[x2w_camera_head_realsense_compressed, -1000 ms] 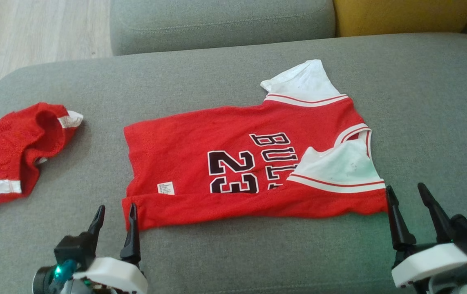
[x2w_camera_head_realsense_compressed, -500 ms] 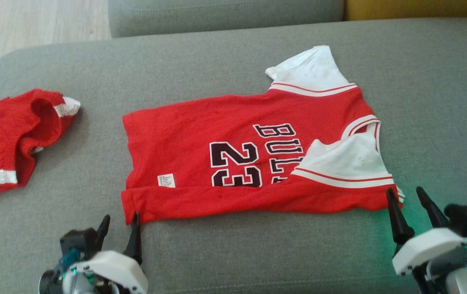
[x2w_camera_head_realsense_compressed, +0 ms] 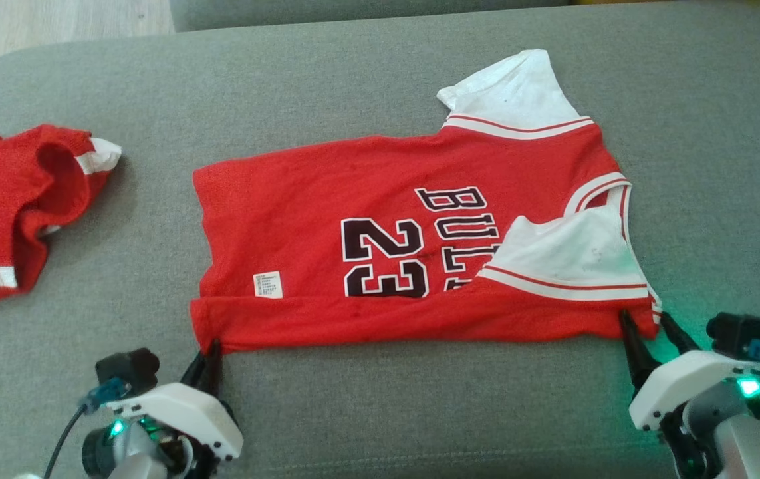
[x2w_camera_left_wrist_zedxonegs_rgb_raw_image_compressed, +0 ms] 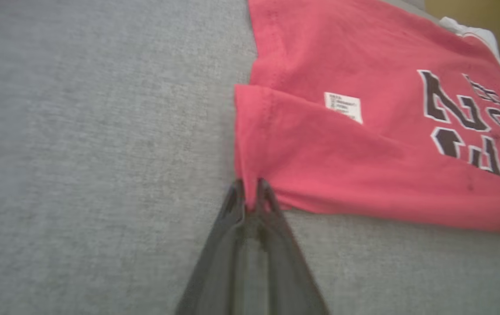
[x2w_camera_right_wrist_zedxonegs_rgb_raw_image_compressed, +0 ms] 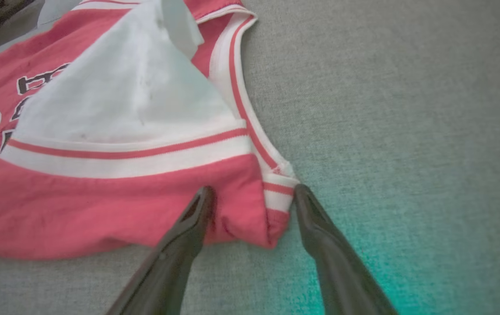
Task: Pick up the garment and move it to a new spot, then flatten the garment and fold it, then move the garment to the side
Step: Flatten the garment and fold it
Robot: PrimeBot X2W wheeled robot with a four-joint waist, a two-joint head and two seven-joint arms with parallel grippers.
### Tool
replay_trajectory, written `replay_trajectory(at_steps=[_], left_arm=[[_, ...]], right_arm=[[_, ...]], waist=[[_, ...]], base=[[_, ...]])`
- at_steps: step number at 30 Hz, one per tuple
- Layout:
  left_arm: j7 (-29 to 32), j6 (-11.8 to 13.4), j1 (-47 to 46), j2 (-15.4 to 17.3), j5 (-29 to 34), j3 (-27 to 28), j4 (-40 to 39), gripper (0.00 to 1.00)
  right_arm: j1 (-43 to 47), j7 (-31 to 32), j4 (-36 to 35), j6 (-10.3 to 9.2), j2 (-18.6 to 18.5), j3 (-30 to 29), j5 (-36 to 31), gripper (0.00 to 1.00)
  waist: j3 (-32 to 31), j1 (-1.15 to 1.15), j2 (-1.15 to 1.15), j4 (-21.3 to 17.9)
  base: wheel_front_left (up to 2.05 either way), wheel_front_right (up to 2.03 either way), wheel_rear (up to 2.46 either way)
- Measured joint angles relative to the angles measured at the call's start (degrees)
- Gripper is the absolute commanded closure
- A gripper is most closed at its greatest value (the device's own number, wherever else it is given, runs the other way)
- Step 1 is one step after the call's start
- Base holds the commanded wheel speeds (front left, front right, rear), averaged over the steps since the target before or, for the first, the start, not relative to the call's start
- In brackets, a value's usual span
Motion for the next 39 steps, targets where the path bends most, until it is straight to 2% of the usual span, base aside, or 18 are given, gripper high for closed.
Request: replay_trajectory(at_steps=[1,2,10,18,28,29,30,31,35,39], left_arm=[[0.16,-0.43,-0.3,-0.08,-0.41,0.08,0.15,1.0],[0.2,-0.79,-0.41,-0.41,-0.63,0.18,0.2,1.0],[0.22,-2.37,-0.15,-0.46,-3.07,0.87,-1.46,1.0],[2.61,-2.34,4.23,1.41,-4.5,1.21,-9.51,1.0],[7.43,-0.65,10.06,4.1,-6.02,2.25,-16.17,1.0],[7.88,-0.2,10.67,4.23,-6.01,2.18,-16.23,1.0],[8.02,0.09,11.16,4.25,-6.01,2.12,-16.23,0.6],[8.34,0.49,11.56,4.24,-6.0,1.94,-16.22,0.0],[7.92,2.34,11.75,4.24,-4.61,1.52,-16.31,0.0],[4.72,3.94,11.61,4.34,-1.8,1.43,-17.29,0.0]], right_arm=[[-0.23,0.15,0.16,0.0,-0.03,0.23,0.62,0.91],[-0.49,0.22,0.34,0.0,-0.07,0.43,1.38,1.0],[-0.64,0.03,-0.59,0.0,-1.36,1.27,5.47,1.0],[4.68,-0.54,-8.04,0.0,-2.11,0.01,7.69,1.0],[15.05,2.99,-17.27,0.0,1.3,-3.9,6.94,1.0],[15.53,3.08,-17.6,0.0,1.6,-4.12,6.73,0.87],[15.89,3.08,-17.89,0.01,1.88,-4.21,6.67,0.53],[15.97,3.18,-18.03,0.0,2.02,-4.21,6.15,0.0],[15.39,0.47,-20.52,0.0,1.92,-4.33,4.1,0.0],[13.51,-2.56,-23.76,0.0,0.88,-3.93,1.34,0.0]], waist=[[0.11,0.0,0.0,0.05],[0.19,0.0,0.0,0.12],[0.18,0.0,0.0,0.74],[-0.87,0.0,0.0,1.39],[-2.63,0.0,0.0,0.97],[-2.76,0.0,0.0,0.73],[-2.87,0.0,0.0,0.49],[-2.98,0.0,0.0,0.23],[-3.63,0.0,0.0,-0.53],[-4.61,0.0,0.0,-0.68]], base=[[0.0,0.0,0.0],[0.0,0.0,0.0],[0.0,0.0,0.0],[0.0,0.0,0.0],[0.0,0.0,0.0],[0.0,0.0,0.0],[0.0,0.0,0.0],[0.0,0.0,0.0],[0.0,0.0,0.0],[0.0,0.0,0.0]])
